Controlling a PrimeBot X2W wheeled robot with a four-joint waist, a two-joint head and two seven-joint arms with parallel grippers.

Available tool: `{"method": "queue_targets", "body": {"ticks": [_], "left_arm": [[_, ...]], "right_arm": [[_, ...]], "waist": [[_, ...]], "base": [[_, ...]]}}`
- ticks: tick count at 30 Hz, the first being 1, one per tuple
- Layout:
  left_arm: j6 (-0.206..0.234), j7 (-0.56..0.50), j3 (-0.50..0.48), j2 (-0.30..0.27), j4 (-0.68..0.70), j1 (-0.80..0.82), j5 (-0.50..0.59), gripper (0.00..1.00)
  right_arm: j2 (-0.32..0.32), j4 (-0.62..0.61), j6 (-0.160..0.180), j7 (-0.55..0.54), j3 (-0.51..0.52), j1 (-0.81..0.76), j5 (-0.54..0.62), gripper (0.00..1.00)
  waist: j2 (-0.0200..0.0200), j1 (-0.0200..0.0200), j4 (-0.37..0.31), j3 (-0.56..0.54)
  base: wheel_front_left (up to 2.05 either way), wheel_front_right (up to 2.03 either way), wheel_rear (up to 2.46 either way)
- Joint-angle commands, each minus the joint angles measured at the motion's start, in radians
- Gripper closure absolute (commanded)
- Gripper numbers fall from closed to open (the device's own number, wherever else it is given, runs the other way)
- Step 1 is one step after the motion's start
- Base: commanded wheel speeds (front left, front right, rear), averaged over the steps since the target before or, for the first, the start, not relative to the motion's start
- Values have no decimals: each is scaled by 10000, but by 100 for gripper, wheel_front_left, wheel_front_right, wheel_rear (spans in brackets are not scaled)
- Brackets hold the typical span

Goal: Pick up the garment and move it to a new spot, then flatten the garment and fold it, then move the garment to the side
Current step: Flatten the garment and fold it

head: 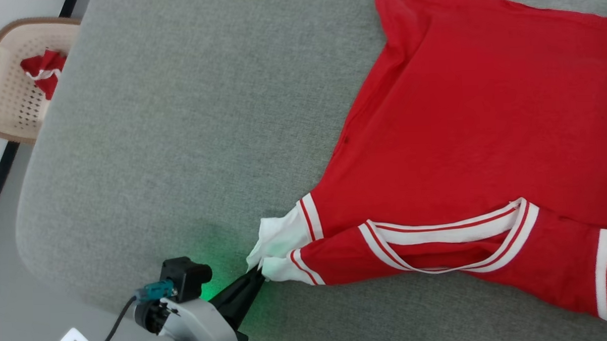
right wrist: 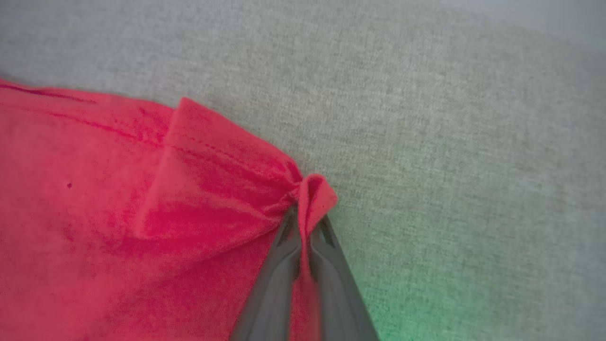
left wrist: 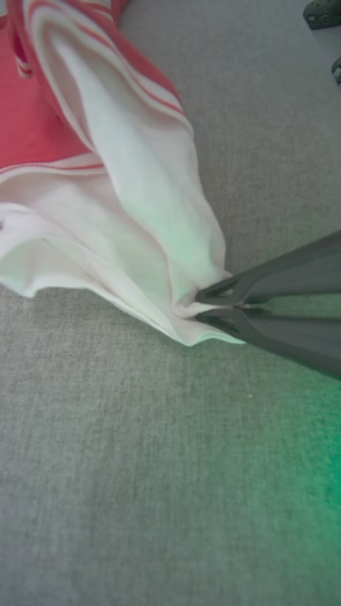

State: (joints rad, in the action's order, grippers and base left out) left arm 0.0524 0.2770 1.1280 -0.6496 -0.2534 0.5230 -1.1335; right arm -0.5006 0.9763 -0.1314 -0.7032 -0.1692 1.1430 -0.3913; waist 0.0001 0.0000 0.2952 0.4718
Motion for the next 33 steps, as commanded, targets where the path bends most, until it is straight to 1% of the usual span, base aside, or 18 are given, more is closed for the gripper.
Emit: {"method": "queue_targets", "body": {"ticks": [1,3,5,9,12,16,20,22,23,26,30,33], "left_arm": [[286,-247,-62,39,-611,-196,-6,100],[341,-242,-181,-65,-604,-311,6,100],[404,-240,-263,-175,-574,-416,34,100],[512,-213,-513,-478,-418,-668,47,100],[600,-180,-660,-712,-247,-867,52,100],[714,-150,-794,-1000,10,-1104,17,100],[779,-146,-845,-1197,249,-1266,-32,100],[797,-160,-860,-1259,339,-1321,-43,100],[797,-160,-860,-1259,339,-1321,-43,100],[805,-193,-860,-1351,419,-1349,-54,100],[769,-225,-853,-1439,440,-1308,-56,100],[727,-256,-852,-1453,406,-1236,-37,100]], "right_arm": [[195,200,14,-459,-488,-684,-22,100],[139,-203,12,-656,-879,-841,-302,100],[-64,-705,12,-926,-1318,-1152,-696,100],[-623,-2271,14,-1304,-2052,-2105,-1743,100],[-1150,-3557,15,-1542,-2318,-3027,-2527,100],[-1733,-5269,14,-1857,-2341,-4506,-3374,100],[-2112,-6585,15,-2052,-1896,-6224,-3915,100],[-2129,-7048,15,-2059,-1514,-7097,-4079,100],[-2129,-7048,15,-2059,-1514,-7097,-4079,100],[-1905,-7496,17,-2089,-866,-8439,-4106,100],[-1236,-7884,17,-2254,-50,-10054,-3942,100],[-642,-8016,17,-2230,391,-10796,-3615,100]], "waist": [[-1,0,-234,-299],[-1,0,-403,-487],[-1,0,-572,-709],[-1,0,-971,-1135],[-1,0,-1294,-1410],[-1,0,-1692,-1723],[-1,0,-2034,-1931],[-1,0,-2166,-1994],[-1,0,-2166,-1994],[-1,0,-2336,-2025],[-1,0,-2469,-2031],[-1,0,-2543,-2003]], "base": [[0,0,0],[0,0,0],[0,0,0],[0,0,0],[0,0,0],[0,0,0],[0,0,0],[0,0,0],[0,0,0],[0,0,0],[0,0,0],[0,0,0]]}}
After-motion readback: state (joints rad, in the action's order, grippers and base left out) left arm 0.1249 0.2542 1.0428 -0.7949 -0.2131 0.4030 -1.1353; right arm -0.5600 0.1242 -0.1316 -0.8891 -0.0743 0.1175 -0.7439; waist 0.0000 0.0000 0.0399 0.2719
